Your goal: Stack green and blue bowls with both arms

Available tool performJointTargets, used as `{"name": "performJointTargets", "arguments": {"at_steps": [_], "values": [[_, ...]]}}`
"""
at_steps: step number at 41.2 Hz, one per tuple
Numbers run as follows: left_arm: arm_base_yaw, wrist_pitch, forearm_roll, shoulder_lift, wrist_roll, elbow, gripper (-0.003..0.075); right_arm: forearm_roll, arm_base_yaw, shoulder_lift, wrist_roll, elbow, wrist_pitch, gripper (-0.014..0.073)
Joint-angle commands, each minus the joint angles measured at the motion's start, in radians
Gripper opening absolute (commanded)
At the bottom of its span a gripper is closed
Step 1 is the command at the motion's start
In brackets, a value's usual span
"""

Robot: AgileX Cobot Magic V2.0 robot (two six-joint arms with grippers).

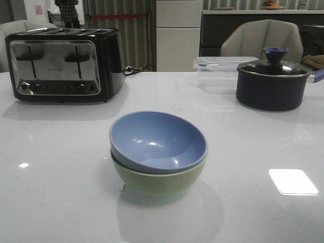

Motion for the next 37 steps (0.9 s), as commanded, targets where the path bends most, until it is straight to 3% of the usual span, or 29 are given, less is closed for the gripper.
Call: {"name": "performJointTargets", "arguments": {"at_steps": [1,10,19,26,37], "values": [[0.002,-0.085,-0.008,-0.019,0.002,0.004,0.0093,-0.007,-0.088,-0.102,0.000,0.056,-0.187,0.0057],[0.002,-0.085,-0.008,-0.019,0.002,0.004,0.0093,-0.007,-0.231,-0.351,0.000,0.294,-0.366,0.0057],[0.002,-0.085,-0.008,-0.019,0.002,0.004,0.0093,-0.006,-0.253,-0.488,0.000,0.455,-0.481,0.0057],[0.002,-0.085,-0.008,-0.019,0.002,0.004,0.0093,0.001,-0.250,-0.529,0.000,0.515,-0.558,0.0057],[0.002,-0.085,-0.008,-0.019,0.002,0.004,0.0093,0.001,-0.250,-0.529,0.000,0.514,-0.566,0.0057]]}}
